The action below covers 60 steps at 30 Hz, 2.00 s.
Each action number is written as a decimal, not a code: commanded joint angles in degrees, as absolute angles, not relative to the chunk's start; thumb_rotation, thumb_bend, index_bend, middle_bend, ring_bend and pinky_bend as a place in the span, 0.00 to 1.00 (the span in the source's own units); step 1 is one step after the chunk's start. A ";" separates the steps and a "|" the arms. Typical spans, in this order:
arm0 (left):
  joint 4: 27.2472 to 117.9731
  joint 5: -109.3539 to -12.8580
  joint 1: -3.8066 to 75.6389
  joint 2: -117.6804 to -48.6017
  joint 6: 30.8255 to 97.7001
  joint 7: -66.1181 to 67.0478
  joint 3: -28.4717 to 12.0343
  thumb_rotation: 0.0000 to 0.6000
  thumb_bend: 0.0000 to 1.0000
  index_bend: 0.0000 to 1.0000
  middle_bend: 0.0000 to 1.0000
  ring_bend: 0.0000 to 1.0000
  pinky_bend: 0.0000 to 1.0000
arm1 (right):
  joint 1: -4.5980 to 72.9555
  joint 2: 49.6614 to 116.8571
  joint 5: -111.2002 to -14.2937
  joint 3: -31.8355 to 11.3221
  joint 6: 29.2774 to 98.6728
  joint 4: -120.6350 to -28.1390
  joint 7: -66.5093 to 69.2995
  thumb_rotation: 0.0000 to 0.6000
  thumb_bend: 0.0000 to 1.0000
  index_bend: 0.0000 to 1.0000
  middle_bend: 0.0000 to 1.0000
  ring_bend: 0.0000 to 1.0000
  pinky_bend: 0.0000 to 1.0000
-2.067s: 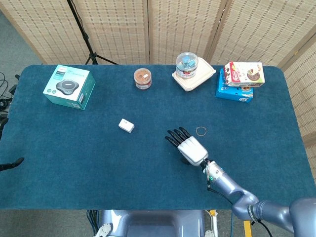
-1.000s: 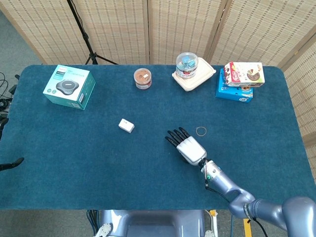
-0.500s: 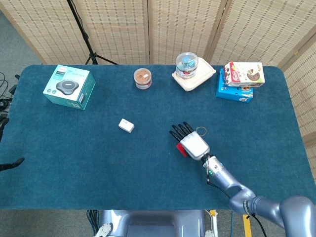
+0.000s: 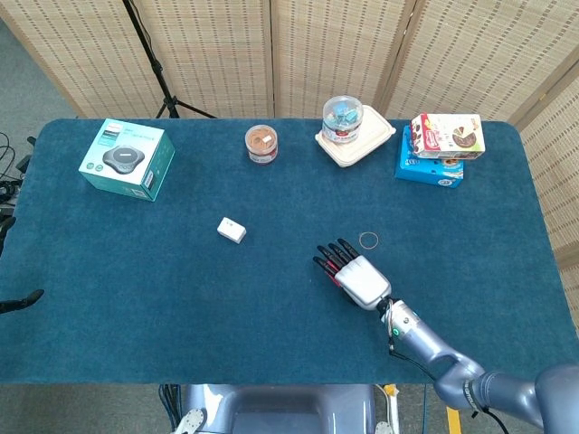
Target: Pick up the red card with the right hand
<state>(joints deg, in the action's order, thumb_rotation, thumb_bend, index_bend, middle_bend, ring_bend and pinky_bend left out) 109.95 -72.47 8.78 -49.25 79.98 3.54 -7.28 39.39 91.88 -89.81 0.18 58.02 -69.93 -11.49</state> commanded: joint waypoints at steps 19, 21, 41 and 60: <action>109.93 -72.13 9.03 -49.34 79.64 3.75 -7.36 1.00 0.00 0.00 0.00 0.00 0.00 | 40.96 95.98 -87.27 -2.69 55.76 -63.39 -10.95 1.00 0.36 0.00 0.00 0.00 0.00; 109.91 -72.13 9.04 -49.35 79.62 3.73 -7.36 1.00 0.00 0.00 0.00 0.00 0.00 | 41.11 96.46 -86.97 -3.06 55.76 -62.77 -10.91 1.00 0.36 0.00 0.00 0.00 0.00; 109.81 -72.35 8.97 -49.21 79.62 3.26 -7.29 1.00 0.00 0.00 0.00 0.00 0.00 | 41.43 97.09 -86.82 -4.41 58.09 -61.88 -9.60 1.00 0.36 0.14 0.00 0.00 0.00; 109.82 -72.35 8.94 -49.16 79.67 3.16 -7.30 1.00 0.00 0.00 0.00 0.00 0.00 | 42.11 95.94 -86.31 -3.80 55.74 -63.23 -8.44 1.00 0.61 0.45 0.00 0.00 0.00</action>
